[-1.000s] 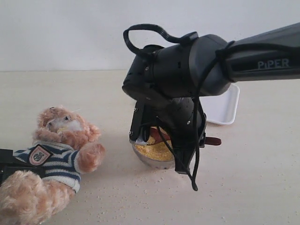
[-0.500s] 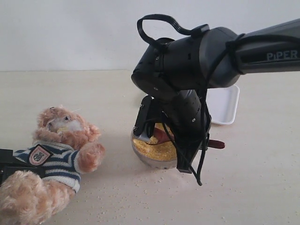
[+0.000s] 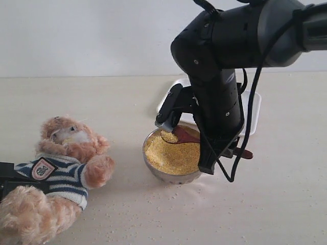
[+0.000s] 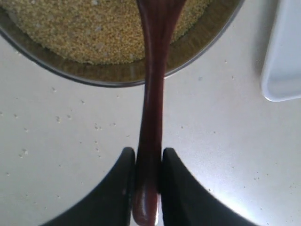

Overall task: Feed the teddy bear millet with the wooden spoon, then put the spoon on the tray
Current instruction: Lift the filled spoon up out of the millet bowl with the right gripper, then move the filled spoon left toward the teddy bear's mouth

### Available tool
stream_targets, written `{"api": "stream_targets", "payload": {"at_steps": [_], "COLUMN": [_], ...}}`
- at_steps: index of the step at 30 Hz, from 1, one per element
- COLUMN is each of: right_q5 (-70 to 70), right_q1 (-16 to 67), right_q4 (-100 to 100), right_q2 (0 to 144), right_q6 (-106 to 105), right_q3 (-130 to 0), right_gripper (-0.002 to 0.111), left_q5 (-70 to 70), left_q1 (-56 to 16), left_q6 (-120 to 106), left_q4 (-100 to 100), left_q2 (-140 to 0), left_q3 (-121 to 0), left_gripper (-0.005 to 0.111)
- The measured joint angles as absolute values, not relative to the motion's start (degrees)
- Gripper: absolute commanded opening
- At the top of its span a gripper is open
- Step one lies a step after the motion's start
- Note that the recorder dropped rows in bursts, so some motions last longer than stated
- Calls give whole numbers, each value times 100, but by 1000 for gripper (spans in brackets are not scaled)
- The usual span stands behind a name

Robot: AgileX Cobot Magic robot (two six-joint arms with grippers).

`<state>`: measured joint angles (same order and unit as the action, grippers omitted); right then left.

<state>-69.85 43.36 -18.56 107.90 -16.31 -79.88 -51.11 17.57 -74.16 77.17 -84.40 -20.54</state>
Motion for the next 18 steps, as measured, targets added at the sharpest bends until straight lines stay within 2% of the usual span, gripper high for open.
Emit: {"api": "stream_targets", "payload": {"at_steps": [18], "right_q5": [-6985], "right_q1": [4200], "right_q4": [-1915], "right_q2": [10727], "right_q6": [-1647], "right_q3": [-7988], "right_gripper": [0], "left_q5": [-5111], "left_q1": [1757], "left_q6": [-7416], "left_q4": [7717], "left_q2": [-8440], "left_q3": [-2054], "left_gripper": [5]}}
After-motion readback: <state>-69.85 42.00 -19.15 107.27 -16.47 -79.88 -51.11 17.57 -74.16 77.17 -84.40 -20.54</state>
